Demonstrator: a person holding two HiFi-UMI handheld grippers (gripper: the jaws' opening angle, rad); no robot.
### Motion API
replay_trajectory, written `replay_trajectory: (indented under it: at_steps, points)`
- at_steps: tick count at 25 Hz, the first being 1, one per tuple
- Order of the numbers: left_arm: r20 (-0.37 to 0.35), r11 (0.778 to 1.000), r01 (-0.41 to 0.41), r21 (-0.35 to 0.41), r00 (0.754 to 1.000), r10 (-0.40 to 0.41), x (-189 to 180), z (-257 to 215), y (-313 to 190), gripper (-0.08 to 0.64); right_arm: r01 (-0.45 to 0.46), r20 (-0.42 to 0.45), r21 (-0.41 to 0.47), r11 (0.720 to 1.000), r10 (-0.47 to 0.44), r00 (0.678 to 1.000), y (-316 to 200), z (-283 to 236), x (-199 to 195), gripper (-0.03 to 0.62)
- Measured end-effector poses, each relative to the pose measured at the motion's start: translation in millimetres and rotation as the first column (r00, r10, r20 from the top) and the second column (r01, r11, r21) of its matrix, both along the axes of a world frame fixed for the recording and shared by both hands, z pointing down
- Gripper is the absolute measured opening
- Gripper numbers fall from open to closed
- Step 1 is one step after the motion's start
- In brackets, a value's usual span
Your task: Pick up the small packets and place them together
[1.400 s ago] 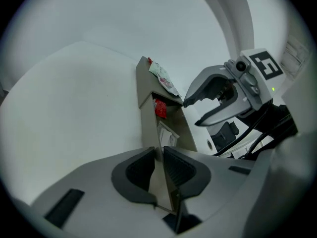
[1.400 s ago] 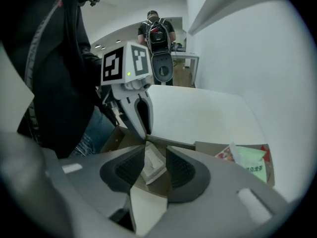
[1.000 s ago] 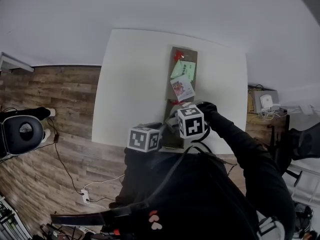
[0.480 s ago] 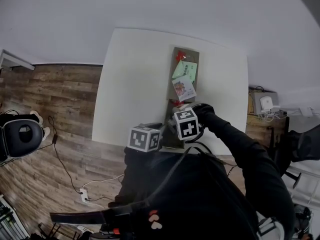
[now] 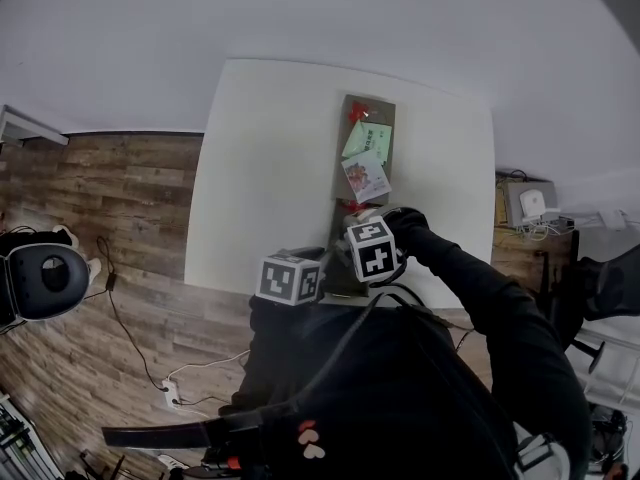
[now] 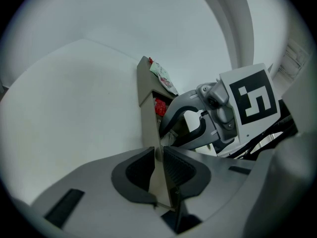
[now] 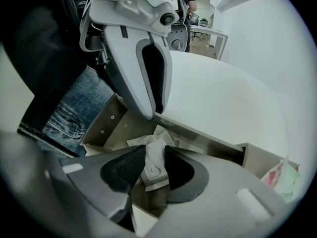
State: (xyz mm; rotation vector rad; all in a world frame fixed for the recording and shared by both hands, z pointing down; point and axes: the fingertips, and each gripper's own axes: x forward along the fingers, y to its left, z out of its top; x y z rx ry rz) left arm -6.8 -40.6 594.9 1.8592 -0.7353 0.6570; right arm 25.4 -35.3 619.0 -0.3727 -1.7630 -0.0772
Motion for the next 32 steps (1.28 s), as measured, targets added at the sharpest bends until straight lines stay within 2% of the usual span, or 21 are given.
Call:
replay_trajectory:
  at_steps: [12,19,24,32]
  points:
    - [-0.001,1.0,0.007,0.002,1.0,-0.007,-1.7,0.0,0.8,0.06,-0.004,-0.016,-0.023,1.0,0.003,1.0,5.8,-3.9,5.0,0.067]
    - [0.001,1.0,0.01,-0.001,1.0,-0.01,-2.0,0.3,1.7,0.06,-0.106,0.056,-0.065,0.992,0.11,0.992,5.3,-16.1,6.0,0.055]
    - [0.002,1.0,0.013,0.0,1.0,-0.013,-2.6,-0.1,2.6,0.06,-0.198,0.133,-0.075,0.977,0.207,0.969,-6.9,-37.4,8.0,0.055]
    - [0.009,1.0,0.004,-0.002,1.0,-0.004,-1.4,-1.6,3.3,0.06,-0.325,0.262,-0.124,0.938,0.347,0.901,-23.7,-70.2,11.6,0.055]
